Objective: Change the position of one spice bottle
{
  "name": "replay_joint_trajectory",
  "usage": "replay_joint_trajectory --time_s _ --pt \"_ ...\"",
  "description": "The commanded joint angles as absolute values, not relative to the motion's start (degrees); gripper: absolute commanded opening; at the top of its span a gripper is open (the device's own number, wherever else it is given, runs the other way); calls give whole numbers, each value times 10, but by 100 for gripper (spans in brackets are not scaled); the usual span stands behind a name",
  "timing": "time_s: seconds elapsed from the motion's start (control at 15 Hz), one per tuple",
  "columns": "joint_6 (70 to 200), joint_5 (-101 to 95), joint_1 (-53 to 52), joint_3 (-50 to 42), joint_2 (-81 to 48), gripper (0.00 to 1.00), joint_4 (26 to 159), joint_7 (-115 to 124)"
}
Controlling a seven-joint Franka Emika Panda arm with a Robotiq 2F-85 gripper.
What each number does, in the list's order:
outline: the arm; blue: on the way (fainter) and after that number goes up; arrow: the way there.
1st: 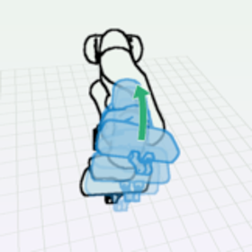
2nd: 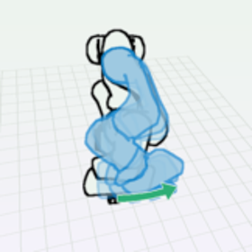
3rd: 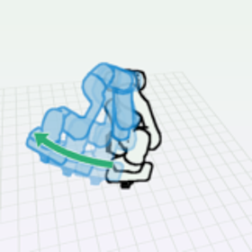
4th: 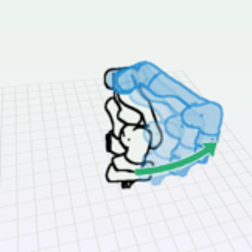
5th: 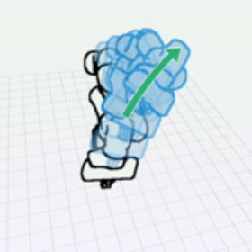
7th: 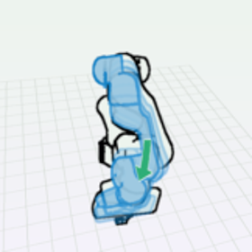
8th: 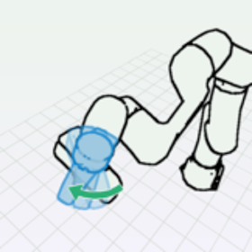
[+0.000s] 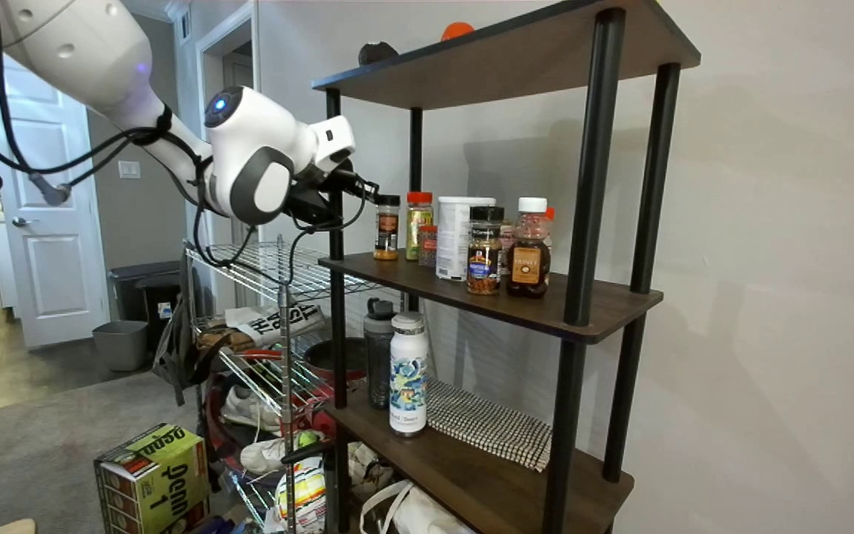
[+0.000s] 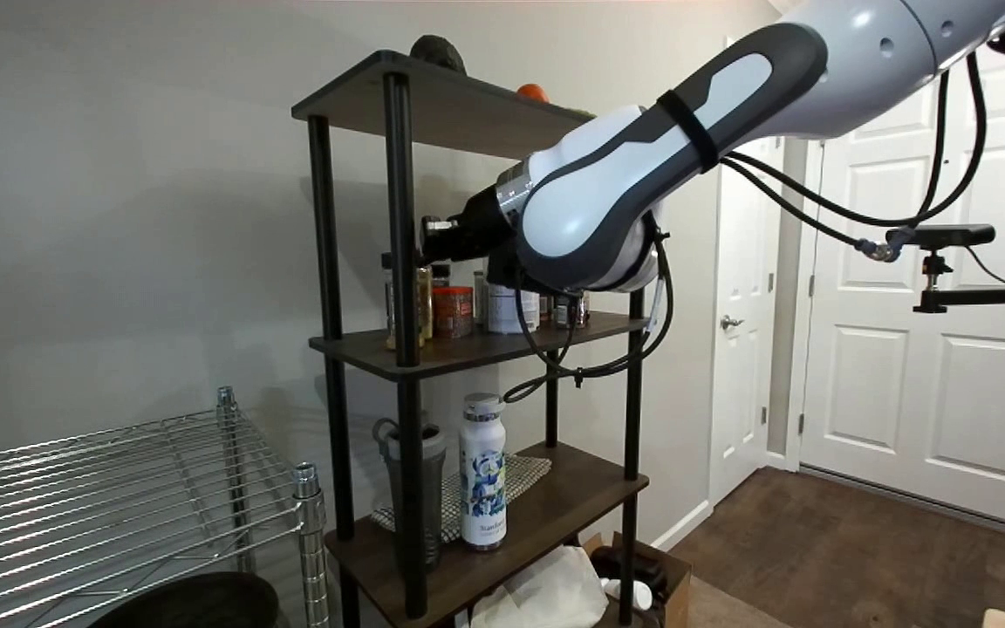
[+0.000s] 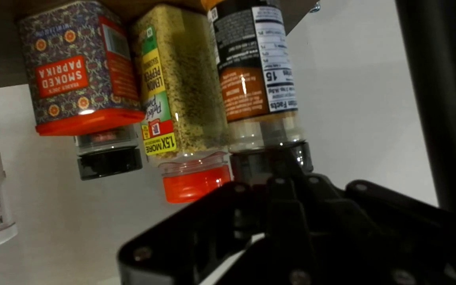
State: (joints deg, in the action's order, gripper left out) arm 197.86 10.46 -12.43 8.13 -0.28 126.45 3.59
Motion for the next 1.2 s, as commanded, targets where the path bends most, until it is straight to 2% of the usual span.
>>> replay_joint_trajectory --time_s 0.0,0.07,0.13,0.27,0.87,0.93,1.13 --pt "1979 77 -118 75 9 0 1272 73" --pt "1979 69 -119 74 8 26 1274 79" --pt "1979 65 -119 72 8 27 1274 82" --pt "1979 57 -118 68 5 38 1273 89" --pt "1979 31 -122 65 -6 95 1265 101" --pt "1979 28 -122 64 -7 100 1264 101" --pt "1979 30 -124 63 -20 100 1255 92"
